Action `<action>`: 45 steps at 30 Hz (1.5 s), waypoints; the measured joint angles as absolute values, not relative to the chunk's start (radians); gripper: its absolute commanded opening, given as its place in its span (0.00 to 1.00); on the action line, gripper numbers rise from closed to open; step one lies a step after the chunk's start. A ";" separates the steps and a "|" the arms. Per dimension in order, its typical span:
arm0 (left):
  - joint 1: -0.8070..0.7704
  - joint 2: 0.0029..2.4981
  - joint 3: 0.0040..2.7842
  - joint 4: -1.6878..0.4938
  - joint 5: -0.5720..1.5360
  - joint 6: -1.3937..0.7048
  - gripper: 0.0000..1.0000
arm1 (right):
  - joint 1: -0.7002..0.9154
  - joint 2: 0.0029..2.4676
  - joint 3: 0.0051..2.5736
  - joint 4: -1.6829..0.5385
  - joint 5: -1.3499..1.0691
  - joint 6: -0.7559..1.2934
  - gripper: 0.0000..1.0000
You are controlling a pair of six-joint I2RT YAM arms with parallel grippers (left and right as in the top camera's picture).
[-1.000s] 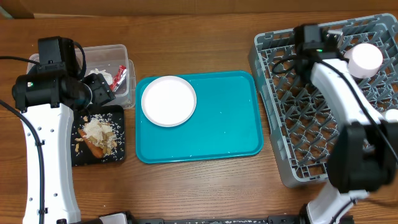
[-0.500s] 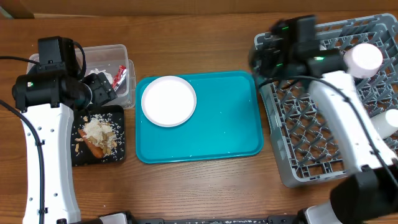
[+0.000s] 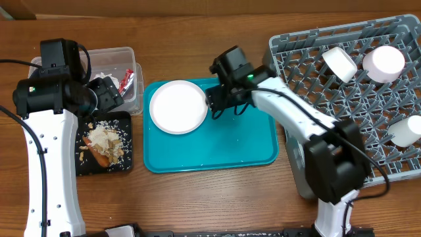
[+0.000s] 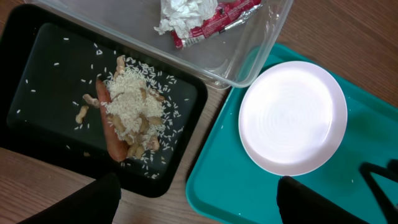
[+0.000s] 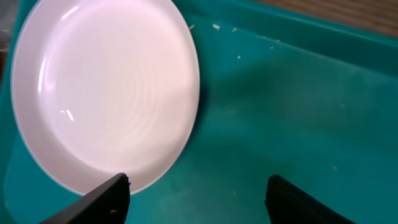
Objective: Sort waste into correct bins and load items into the dishwasher
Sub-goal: 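Reach the right gripper back to the white plate on the teal tray, then grasp the white plate edge with the right gripper and lift, then carry the white plate right over the dish rack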
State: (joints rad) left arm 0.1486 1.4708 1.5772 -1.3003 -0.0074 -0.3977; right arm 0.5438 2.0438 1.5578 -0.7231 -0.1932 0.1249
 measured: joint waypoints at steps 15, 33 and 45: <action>0.149 1.471 1.577 -1.300 -0.007 -0.398 0.82 | 0.616 2.177 1.560 -0.616 -0.116 0.159 0.29; 0.149 1.471 1.577 -1.305 -0.007 -0.398 0.82 | 0.564 2.064 1.562 -0.765 0.192 0.212 0.04; 0.149 1.471 1.577 -1.305 -0.008 -0.398 0.82 | 0.380 1.650 1.568 -0.597 0.788 0.019 0.04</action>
State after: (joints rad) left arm 0.1486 1.4708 1.5772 -1.3052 -0.0078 -0.3977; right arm 0.3798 1.6501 1.5681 -0.5972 0.7876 0.0189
